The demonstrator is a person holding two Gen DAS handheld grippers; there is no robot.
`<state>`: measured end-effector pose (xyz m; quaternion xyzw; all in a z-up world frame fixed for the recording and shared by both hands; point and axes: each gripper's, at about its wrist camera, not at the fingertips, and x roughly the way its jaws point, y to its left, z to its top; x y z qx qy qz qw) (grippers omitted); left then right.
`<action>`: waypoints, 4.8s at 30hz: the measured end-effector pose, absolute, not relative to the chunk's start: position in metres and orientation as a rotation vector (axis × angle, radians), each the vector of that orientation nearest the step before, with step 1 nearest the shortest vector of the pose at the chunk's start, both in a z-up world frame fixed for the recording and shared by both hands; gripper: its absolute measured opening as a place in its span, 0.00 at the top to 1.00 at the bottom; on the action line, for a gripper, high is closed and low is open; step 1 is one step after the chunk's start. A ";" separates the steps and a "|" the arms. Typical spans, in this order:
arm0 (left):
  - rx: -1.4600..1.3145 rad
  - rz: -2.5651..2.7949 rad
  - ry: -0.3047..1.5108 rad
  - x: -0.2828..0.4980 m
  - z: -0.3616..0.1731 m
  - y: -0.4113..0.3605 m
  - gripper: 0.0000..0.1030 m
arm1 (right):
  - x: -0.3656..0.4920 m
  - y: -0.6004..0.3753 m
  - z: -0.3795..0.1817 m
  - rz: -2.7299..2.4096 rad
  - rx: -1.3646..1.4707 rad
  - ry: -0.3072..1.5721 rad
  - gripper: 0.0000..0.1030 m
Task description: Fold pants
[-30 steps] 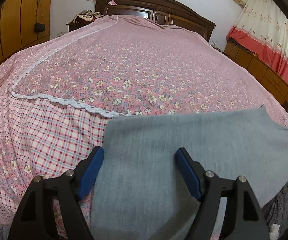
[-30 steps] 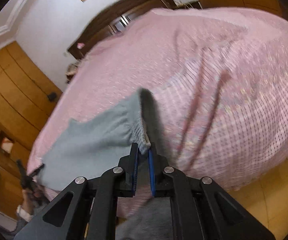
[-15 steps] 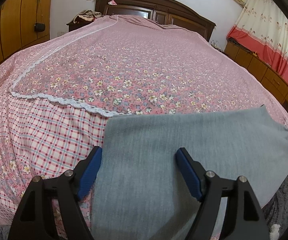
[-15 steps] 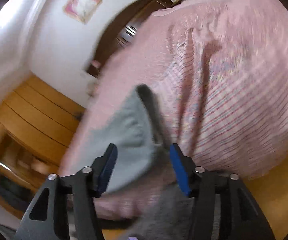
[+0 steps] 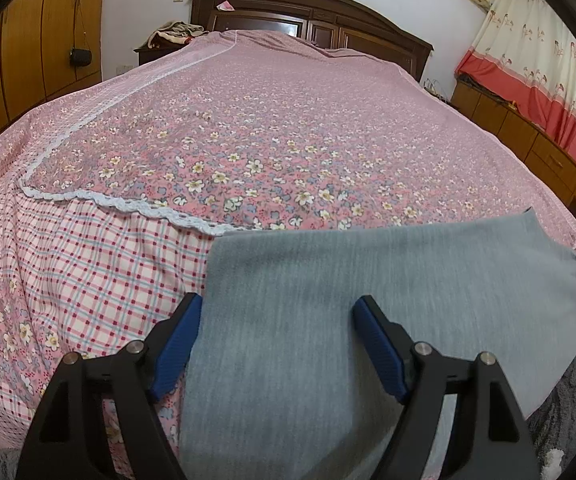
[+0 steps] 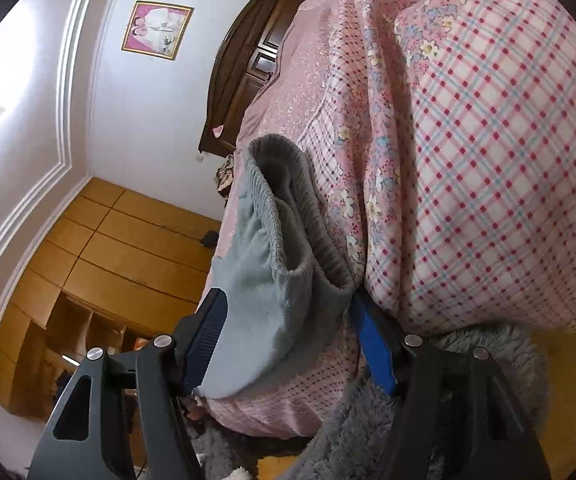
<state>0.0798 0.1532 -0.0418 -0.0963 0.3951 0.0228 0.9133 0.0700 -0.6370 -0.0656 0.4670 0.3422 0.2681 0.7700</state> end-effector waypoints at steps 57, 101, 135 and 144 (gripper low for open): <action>-0.241 0.051 0.809 0.093 -0.043 0.156 0.15 | 0.098 -0.587 -0.043 0.699 0.920 0.880 0.39; -0.229 0.051 0.804 0.096 -0.046 0.150 0.14 | 0.107 -0.638 -0.059 0.459 1.128 0.807 0.76; -0.388 -0.004 0.686 0.074 -0.023 0.176 0.14 | 0.154 -0.413 0.187 0.267 -0.007 0.785 0.83; -0.440 0.017 0.635 0.054 -0.011 0.192 0.14 | 0.134 -0.196 0.191 0.478 -0.354 0.676 0.83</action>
